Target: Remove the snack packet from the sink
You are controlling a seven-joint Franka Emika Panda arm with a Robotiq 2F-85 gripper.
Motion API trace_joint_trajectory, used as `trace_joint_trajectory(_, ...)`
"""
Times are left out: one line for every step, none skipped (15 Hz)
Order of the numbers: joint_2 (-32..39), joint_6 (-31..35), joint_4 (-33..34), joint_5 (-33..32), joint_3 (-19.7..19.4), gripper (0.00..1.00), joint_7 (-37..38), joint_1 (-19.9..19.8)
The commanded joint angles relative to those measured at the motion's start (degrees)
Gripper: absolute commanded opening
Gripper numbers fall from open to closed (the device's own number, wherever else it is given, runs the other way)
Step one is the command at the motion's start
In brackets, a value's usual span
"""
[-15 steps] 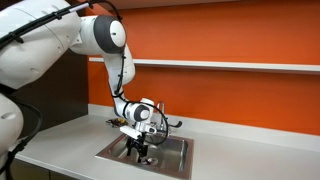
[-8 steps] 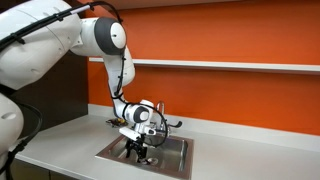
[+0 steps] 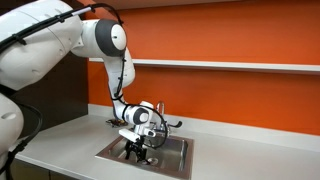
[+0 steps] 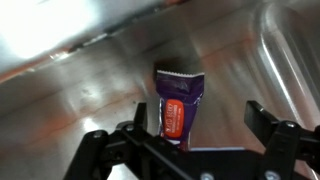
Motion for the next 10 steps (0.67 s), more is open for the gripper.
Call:
trace_joint_trajectory(0.7,0.0,0.6,0.6,0.1,1.0,1.4,-0.2)
trace_joint_trajectory(0.9,-0.1,0.7,0.6,0.2,1.0,1.4,-0.3)
trace_joint_trajectory(1.1,0.0,0.8,0.7,0.2,1.0,1.4,-0.4)
trace_joint_trajectory(1.3,-0.1,0.9,0.7,0.1,1.0,1.6,-0.4)
trace_joint_trajectory(1.5,-0.1,1.0,0.7,0.0,1.0,1.7,-0.5)
trace_joint_trajectory(1.5,-0.1,1.1,0.8,0.0,1.0,1.7,-0.6)
trace_joint_trajectory(1.6,-0.1,1.3,0.8,0.0,1.0,1.8,-0.7)
trace_joint_trajectory(1.6,-0.1,1.3,0.9,0.0,1.0,1.8,-0.9)
trace_joint_trajectory(1.6,0.0,1.4,0.9,-0.2,1.0,1.9,-0.9)
trace_joint_trajectory(1.7,0.1,1.6,0.9,-0.2,1.0,1.8,-1.0)
